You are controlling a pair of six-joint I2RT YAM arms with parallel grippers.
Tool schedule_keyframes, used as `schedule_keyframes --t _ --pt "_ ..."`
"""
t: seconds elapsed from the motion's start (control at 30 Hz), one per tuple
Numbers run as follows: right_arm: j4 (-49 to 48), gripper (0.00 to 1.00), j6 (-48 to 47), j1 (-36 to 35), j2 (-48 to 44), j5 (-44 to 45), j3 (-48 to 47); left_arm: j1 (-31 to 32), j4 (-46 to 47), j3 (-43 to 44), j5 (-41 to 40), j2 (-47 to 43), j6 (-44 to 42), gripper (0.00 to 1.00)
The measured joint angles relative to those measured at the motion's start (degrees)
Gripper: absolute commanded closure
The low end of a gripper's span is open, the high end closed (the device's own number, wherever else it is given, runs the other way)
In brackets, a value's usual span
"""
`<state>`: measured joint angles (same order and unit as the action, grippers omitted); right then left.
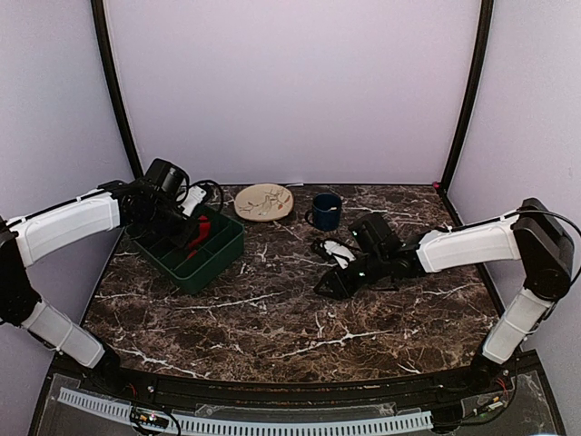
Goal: Roll the socks
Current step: Place the sock in the storage box.
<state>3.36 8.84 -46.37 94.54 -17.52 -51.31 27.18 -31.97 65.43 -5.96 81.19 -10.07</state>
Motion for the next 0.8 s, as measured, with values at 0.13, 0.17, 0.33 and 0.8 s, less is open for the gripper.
schedule_keyframes --t 0.13,0.17,0.33,0.8 --pt "-0.37 0.57 0.00 0.00 0.09 -0.02 -0.04 -0.09 -0.52 -1.79 0.79 0.31 0.22 0.99" --pt "-0.37 0.57 0.00 0.00 0.09 -0.02 -0.04 -0.09 -0.59 -2.23 0.81 0.48 0.24 0.99" --pt "-0.50 0.57 0.00 0.00 0.48 -0.11 -0.07 -0.31 -0.50 -4.61 0.79 0.76 0.02 0.99" --pt "-0.46 0.56 -0.22 0.37 2.16 -0.68 -0.52 -0.31 3.85 -9.79 0.57 1.38 -3.43 0.99"
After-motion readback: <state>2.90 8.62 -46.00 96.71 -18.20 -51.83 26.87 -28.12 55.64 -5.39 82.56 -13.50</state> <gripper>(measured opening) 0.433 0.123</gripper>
